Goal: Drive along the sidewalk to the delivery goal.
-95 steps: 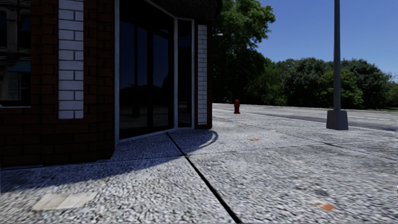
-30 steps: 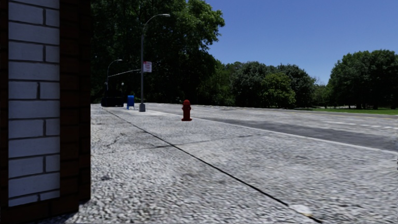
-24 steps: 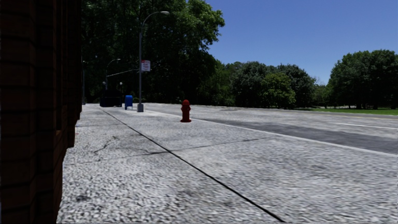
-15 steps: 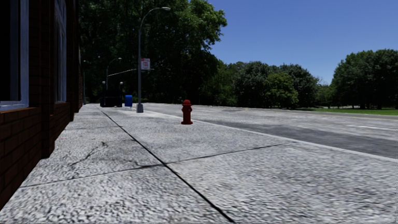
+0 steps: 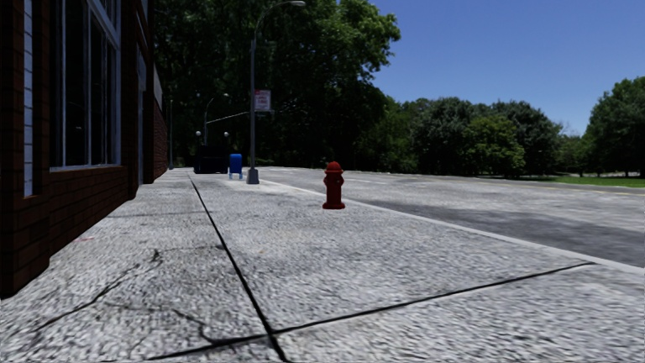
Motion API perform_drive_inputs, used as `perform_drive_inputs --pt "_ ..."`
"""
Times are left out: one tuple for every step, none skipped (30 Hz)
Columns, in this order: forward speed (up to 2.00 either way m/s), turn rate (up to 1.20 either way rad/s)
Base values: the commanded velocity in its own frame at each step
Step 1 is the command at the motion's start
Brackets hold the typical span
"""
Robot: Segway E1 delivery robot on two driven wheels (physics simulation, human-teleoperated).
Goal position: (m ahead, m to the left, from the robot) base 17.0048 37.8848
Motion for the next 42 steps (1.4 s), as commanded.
perform_drive_inputs --pt "2.00 0.48" --pt "2.00 0.48" --pt "2.00 0.49" --pt "2.00 0.49" --pt "2.00 0.49" --pt "2.00 0.49" --pt "2.00 0.49" --pt "2.00 0.49" --pt "2.00 0.49" --pt "2.00 0.48" --pt "2.00 0.48" --pt "2.00 0.48" --pt "2.00 0.48" --pt "2.00 0.47" --pt "2.00 0.45" --pt "2.00 0.45" --pt "2.00 0.44" --pt "2.00 0.44" --pt "2.00 0.44" --pt "2.00 0.44" --pt "2.00 0.44" --pt "2.00 0.38" --pt "2.00 0.13" --pt "2.00 0.13" --pt "2.00 0.04" --pt "2.00 0.00" --pt "2.00 0.00" --pt "2.00 0.00" --pt "2.00 0.00" --pt "2.00 0.00" --pt "2.00 0.00" --pt "2.00 0.00" --pt "2.00 0.00" --pt "2.00 0.00" --pt "2.00 0.00" --pt "2.00 0.00" --pt "2.00 0.11" --pt "2.00 0.22" --pt "2.00 0.22" --pt "2.00 0.34" --pt "2.00 0.36" --pt "2.00 0.36"
